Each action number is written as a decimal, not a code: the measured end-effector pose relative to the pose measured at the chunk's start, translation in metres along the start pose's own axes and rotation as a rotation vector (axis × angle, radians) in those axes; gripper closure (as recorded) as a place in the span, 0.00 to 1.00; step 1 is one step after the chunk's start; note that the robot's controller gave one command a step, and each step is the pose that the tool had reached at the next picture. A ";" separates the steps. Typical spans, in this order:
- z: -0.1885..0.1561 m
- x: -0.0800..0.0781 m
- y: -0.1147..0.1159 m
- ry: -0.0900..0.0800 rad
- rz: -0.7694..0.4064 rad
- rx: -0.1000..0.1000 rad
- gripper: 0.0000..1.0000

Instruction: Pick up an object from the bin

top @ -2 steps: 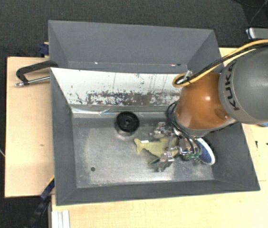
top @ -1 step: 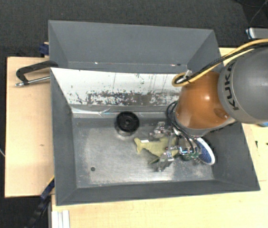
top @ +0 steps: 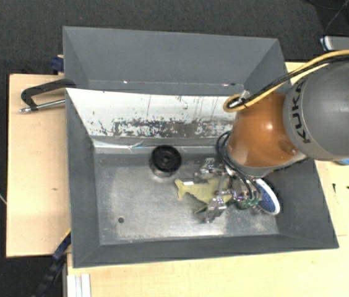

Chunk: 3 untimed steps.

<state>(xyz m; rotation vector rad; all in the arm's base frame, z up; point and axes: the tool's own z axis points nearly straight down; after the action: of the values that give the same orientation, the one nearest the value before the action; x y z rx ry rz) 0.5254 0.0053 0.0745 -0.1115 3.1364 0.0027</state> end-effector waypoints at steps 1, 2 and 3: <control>-0.001 -0.001 0.001 -0.001 0.001 0.000 0.00; -0.003 -0.003 0.001 -0.008 0.001 0.000 1.00; -0.054 -0.006 0.002 -0.008 0.002 0.001 1.00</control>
Offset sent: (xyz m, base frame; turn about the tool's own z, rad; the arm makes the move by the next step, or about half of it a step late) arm 0.0000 0.0000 0.0000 0.0000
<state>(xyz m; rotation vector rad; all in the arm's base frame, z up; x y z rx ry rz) 0.5315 0.0072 0.1286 -0.1086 3.1289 0.0015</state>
